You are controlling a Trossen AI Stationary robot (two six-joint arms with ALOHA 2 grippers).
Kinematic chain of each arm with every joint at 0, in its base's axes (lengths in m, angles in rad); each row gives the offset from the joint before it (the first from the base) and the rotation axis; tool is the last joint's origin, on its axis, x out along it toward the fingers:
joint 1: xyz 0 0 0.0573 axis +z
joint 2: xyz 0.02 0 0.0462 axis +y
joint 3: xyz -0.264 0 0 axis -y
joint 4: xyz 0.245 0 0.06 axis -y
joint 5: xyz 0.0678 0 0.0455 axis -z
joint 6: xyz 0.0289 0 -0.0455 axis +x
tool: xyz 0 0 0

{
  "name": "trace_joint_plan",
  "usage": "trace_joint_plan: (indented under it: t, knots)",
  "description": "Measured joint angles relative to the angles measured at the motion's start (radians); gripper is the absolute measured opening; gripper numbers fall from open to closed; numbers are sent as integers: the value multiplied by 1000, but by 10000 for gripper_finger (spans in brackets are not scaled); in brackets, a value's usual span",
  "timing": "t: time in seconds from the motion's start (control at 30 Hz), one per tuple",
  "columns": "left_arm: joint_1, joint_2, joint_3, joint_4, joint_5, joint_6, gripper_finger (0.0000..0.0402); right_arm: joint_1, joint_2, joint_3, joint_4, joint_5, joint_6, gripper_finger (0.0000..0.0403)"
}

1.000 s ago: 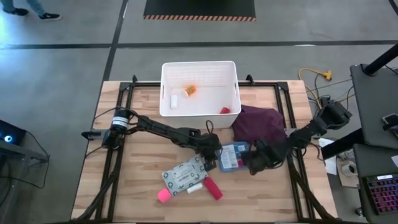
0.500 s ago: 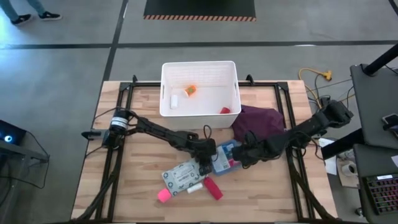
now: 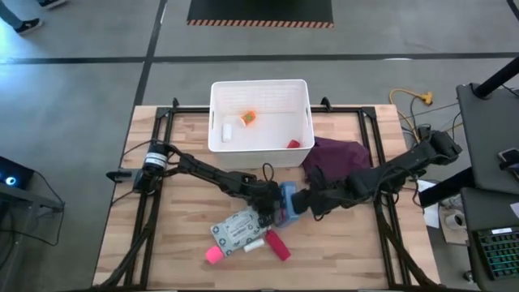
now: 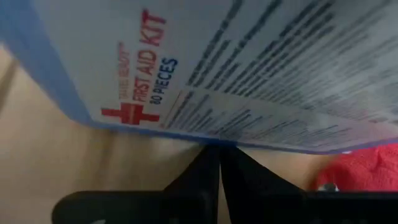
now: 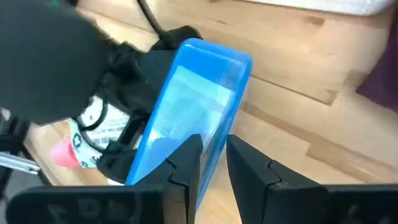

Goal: Pick & place medical supplies in basket/bin
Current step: Put the blue first aid kit into the white bin

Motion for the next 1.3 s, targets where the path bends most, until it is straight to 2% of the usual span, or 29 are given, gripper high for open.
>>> trace_joint_plan:
  t: [0.23,0.5,0.57,0.7,0.83,1.1,1.2,1.3]
  knots:
    - [9,4,19,30,-51,-3,0,-16,63,90,-7,8,-105,68]
    - [4,-2,20,23,-28,-3,0,-17,164,166,-44,-9,-140,68]
    - [4,-3,20,23,-27,-3,0,-10,163,194,-115,5,-147,68]
    - [3,-3,20,21,-23,-1,0,30,139,261,-422,53,-75,80]
    - [2,-3,19,23,-20,0,0,88,107,243,-578,7,15,102]
    - [3,-12,19,115,16,0,0,230,38,21,-513,-173,344,169]
    - [4,-14,19,150,44,0,0,259,19,-85,-320,-207,408,181]
    - [3,-14,26,146,46,-3,0,273,16,-194,-135,-198,483,186]
